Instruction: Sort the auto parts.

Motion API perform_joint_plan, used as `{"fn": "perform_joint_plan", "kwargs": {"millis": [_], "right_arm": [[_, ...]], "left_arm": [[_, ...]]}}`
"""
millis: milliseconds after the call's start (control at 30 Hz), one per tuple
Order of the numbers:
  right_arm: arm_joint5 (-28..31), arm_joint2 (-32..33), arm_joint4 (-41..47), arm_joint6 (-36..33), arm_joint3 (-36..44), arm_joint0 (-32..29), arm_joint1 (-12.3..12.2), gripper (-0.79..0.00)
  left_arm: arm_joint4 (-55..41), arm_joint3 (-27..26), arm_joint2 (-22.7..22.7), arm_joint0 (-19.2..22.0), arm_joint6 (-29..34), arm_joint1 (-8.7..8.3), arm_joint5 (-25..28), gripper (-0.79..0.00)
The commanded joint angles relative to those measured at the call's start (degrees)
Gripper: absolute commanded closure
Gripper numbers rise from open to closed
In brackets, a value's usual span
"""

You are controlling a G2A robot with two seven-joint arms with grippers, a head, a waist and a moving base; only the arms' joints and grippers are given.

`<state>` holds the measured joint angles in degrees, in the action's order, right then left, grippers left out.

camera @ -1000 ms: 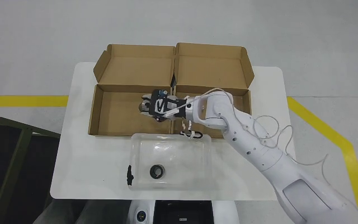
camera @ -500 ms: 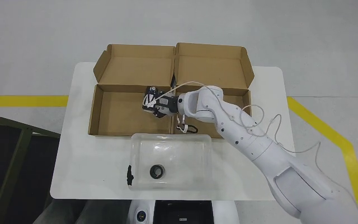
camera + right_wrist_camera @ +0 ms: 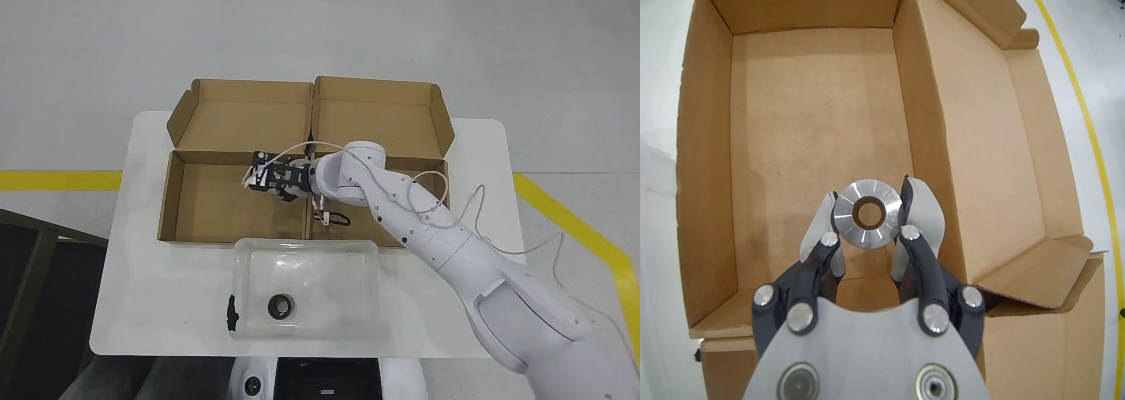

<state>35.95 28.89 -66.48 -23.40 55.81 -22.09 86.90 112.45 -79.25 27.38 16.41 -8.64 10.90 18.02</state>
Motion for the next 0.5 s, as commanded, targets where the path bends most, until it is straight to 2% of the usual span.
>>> {"fn": "perform_joint_plan", "kwargs": {"millis": [0, 200, 267, 333, 467], "right_arm": [[0.24, -0.42, -0.30, 0.01, -1.35, 0.48, 0.60, 0.000], [0.90, -1.49, -0.85, -0.34, -4.69, 1.15, 2.15, -0.009], [1.17, -1.81, -1.28, -0.60, -5.36, 1.44, 2.56, -0.046], [1.41, -2.31, -2.19, -1.02, -6.23, 1.88, 3.11, -0.145], [2.02, -2.99, -3.38, -1.46, -7.46, 2.46, 3.95, -0.172]], "left_arm": [[0.00, 0.00, 0.00, 0.00, 0.00, 0.00, 0.00, -0.785], [0.00, 0.00, 0.00, 0.00, 0.00, 0.00, 0.00, -0.785], [0.00, 0.00, 0.00, 0.00, 0.00, 0.00, 0.00, -0.785], [0.00, 0.00, 0.00, 0.00, 0.00, 0.00, 0.00, -0.785], [0.00, 0.00, 0.00, 0.00, 0.00, 0.00, 0.00, -0.785]]}}
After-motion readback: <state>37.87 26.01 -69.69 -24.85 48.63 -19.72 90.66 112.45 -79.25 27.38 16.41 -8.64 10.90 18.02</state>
